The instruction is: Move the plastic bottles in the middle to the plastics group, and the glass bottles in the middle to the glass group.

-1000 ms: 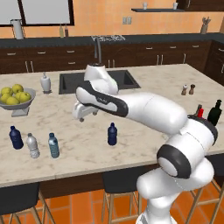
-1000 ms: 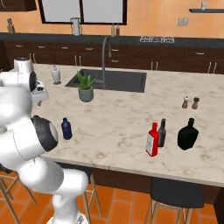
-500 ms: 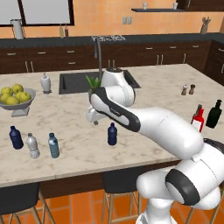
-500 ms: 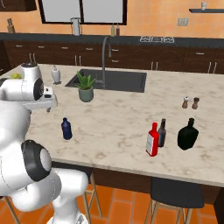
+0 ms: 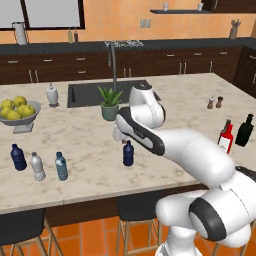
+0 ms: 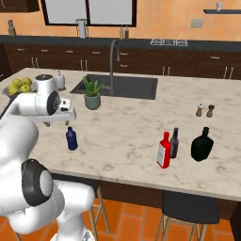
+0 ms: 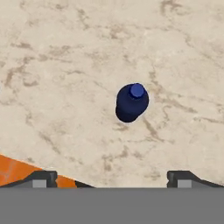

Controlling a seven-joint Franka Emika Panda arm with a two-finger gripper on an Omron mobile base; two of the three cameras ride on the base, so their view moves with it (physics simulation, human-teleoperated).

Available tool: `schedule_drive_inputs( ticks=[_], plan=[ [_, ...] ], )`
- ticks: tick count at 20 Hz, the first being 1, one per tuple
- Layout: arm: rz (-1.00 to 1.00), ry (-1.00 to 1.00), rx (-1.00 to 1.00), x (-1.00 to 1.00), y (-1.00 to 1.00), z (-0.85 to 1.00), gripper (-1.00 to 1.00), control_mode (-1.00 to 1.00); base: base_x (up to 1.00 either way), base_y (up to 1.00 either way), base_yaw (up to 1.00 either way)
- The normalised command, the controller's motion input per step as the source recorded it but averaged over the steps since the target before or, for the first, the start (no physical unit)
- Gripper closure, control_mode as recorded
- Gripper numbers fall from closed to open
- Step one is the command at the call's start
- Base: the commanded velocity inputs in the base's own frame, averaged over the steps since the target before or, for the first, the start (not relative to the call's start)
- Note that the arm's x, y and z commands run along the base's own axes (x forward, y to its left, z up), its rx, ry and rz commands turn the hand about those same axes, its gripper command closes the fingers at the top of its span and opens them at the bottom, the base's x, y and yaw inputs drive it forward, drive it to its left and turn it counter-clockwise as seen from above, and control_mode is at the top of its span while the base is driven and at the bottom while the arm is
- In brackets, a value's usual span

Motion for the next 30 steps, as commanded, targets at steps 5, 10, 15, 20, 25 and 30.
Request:
schedule_drive_inputs(
  ticks=[5, 10, 15, 20, 25, 30],
  plan=[
    [-0.11, -0.05, -0.16, 0.45, -0.19, -0.54, -1.00, -1.00, 0.00, 0.00, 0.00],
    [0.00, 0.00, 0.05, 0.61, -0.01, -0.22, -1.00, -1.00, 0.00, 0.00, 0.00],
    [0.00, 0.00, 0.04, 0.43, 0.03, -0.38, -1.00, -1.00, 0.00, 0.00, 0.00],
    [0.00, 0.00, 0.02, 0.25, 0.14, -0.28, -1.00, -1.00, 0.00, 0.00, 0.00],
    [0.00, 0.00, 0.04, 0.06, 0.08, -0.26, -1.00, -1.00, 0.00, 0.00, 0.00],
    [0.00, 0.00, 0.00, -0.01, 0.00, -0.21, 1.00, -1.00, 0.00, 0.00, 0.00]
  ],
)
